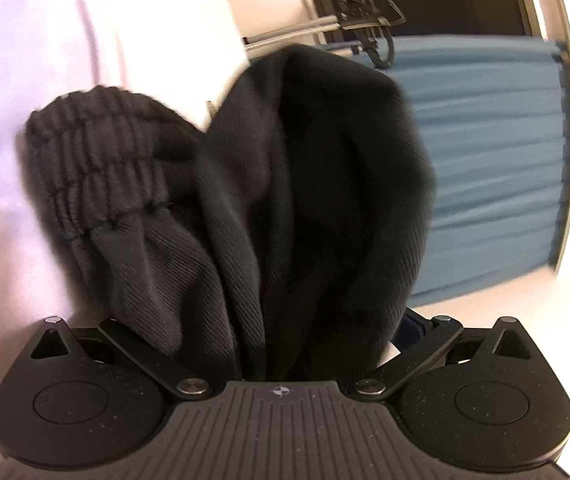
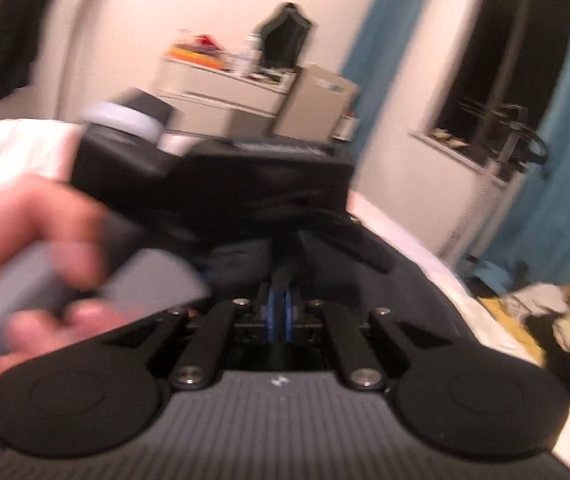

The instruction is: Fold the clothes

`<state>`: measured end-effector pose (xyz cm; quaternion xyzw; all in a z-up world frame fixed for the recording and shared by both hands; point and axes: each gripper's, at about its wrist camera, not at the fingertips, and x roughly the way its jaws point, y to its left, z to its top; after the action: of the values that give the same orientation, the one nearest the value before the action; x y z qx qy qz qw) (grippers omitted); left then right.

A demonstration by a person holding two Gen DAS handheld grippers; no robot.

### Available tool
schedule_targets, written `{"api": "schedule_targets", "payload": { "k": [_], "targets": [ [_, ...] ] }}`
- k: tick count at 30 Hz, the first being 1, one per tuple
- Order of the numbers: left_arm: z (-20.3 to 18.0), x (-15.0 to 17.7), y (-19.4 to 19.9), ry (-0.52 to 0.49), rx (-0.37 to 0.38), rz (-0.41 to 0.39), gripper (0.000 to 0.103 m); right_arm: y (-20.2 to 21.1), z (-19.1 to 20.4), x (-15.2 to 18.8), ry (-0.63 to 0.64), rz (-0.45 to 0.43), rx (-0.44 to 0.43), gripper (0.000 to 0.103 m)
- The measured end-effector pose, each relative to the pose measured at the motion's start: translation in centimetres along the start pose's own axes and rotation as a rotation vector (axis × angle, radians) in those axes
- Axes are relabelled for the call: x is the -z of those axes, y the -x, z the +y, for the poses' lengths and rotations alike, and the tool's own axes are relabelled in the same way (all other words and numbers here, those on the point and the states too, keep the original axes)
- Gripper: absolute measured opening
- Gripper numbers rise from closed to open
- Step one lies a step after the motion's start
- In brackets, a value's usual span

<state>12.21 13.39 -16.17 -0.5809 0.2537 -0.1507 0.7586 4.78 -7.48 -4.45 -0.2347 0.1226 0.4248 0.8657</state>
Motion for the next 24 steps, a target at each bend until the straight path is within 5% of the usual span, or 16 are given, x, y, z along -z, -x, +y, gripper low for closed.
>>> {"api": "schedule_targets", "payload": {
  "k": [2,5,7,9,11,14,17,19,22,24],
  "targets": [
    [0.3,-0.3,-0.1,0.035,-0.006,-0.001,0.103,1.2,0.1,0.0,-0.016,0.005,-0.032,0.009],
    [0.3,-0.4,-0.3,0.031,-0.026,0.0,0.102,3.3,-3.6,0.5,-0.268,0.002,-0.065,0.014],
    [0.2,-0.5,-0.5,0.017,-0.059,0.007,0.1,5.5,-6.1,1.6,-0.476,-0.03,-0.067,0.04],
    [0.2,-0.6,-0.7,0.003,-0.093,0.014,0.093,7.8,-9.5,3.5,-0.681,-0.08,0.06,0.09],
    [0.2,-0.8,-1.1,-0.008,-0.132,0.019,0.085,9.2,-13.1,6.6,-0.885,-0.07,0.24,0.088],
    [0.4,-1.0,-1.5,-0.028,-0.174,0.022,0.073,9.8,-16.8,11.5,-1.124,-0.009,0.373,0.089],
    [0.3,-1.2,-1.8,-0.043,-0.197,0.017,0.061,8.9,-18.0,15.3,-1.311,0.022,0.346,0.088],
    [0.3,-1.2,-1.7,-0.053,-0.201,0.011,0.058,7.3,-18.0,16.5,-1.422,-0.024,0.221,0.088],
    [0.1,-1.0,-1.6,-0.075,-0.207,0.005,0.055,6.3,-17.4,15.8,-1.353,-0.006,0.248,0.088],
    [-0.1,-0.7,-1.5,-0.088,-0.213,-0.003,0.052,5.8,-17.4,16.5,-1.347,0.013,0.273,0.073]
  ]
}}
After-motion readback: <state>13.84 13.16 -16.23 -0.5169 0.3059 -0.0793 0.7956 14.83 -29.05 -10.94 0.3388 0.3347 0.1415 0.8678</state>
